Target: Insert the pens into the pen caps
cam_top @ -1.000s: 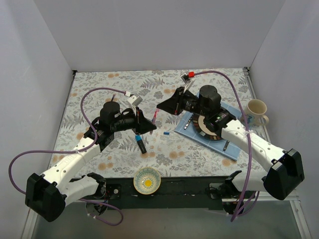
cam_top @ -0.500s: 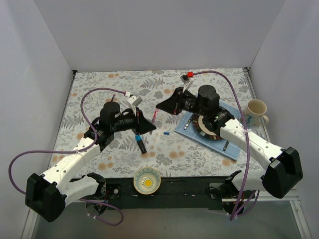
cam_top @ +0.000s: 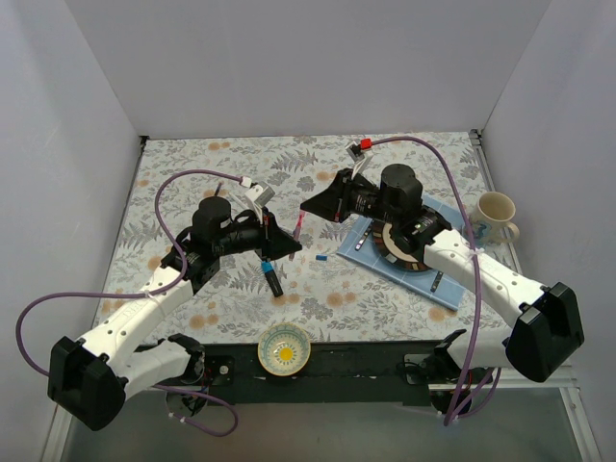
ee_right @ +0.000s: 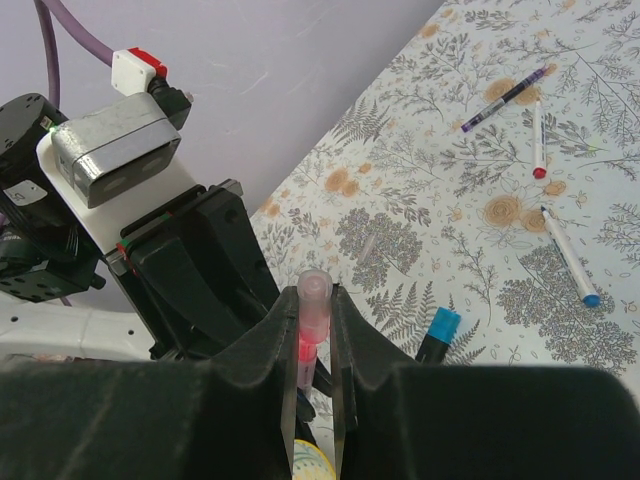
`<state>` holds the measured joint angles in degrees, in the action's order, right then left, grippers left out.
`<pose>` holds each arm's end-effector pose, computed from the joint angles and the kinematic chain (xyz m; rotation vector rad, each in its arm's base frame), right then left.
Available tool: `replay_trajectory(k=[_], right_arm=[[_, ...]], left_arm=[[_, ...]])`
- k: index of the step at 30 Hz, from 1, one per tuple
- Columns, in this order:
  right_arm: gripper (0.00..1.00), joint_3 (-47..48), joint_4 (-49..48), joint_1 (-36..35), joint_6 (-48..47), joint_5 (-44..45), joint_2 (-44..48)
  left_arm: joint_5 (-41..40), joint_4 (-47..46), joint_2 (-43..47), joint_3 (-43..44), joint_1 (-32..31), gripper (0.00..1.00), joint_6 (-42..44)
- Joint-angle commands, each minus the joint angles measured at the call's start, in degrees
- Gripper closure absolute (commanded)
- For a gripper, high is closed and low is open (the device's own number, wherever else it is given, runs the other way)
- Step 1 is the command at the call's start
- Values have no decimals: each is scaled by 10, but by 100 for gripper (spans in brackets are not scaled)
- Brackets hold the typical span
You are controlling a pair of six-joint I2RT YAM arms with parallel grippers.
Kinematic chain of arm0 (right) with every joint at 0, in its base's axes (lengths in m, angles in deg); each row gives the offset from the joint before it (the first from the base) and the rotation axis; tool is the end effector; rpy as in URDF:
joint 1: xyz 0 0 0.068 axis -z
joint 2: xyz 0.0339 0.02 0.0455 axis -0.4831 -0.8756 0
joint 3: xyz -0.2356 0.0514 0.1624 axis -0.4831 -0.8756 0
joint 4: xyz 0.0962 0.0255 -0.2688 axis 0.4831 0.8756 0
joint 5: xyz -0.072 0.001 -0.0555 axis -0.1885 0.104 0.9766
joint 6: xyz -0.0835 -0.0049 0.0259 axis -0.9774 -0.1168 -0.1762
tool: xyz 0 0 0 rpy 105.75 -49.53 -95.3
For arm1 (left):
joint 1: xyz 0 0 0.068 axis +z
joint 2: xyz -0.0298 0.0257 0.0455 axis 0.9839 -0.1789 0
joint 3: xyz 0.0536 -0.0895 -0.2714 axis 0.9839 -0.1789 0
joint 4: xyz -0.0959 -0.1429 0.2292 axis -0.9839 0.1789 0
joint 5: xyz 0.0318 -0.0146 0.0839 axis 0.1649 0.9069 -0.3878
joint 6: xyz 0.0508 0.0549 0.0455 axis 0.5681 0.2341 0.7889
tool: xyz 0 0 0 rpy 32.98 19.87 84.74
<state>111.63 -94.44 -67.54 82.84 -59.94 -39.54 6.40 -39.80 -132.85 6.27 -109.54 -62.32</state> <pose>0.2666 0.2550 0.3690 -0.4096 1.7145 1.3305 0.2194 -0.1804 0.3003 0.0006 2.2040 -1.5672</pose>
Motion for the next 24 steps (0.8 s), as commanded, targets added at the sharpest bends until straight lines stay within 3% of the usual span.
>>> replay_trajectory(k=[1, 19, 21, 24], right_arm=[[99, 11, -11, -1, -3, -11, 0], [98, -78, -27, -17, 11, -51, 28], [83, -81, -26, -17, 12, -44, 41], [51, -75, -32, -16, 10, -22, 59]], left_arm=[[5, -15, 20, -1, -2, 100, 8], [-33, -20, 39, -7, -2, 100, 11], [-37, -28, 45, -12, -2, 100, 11], [-30, -33, 54, -16, -2, 100, 14]])
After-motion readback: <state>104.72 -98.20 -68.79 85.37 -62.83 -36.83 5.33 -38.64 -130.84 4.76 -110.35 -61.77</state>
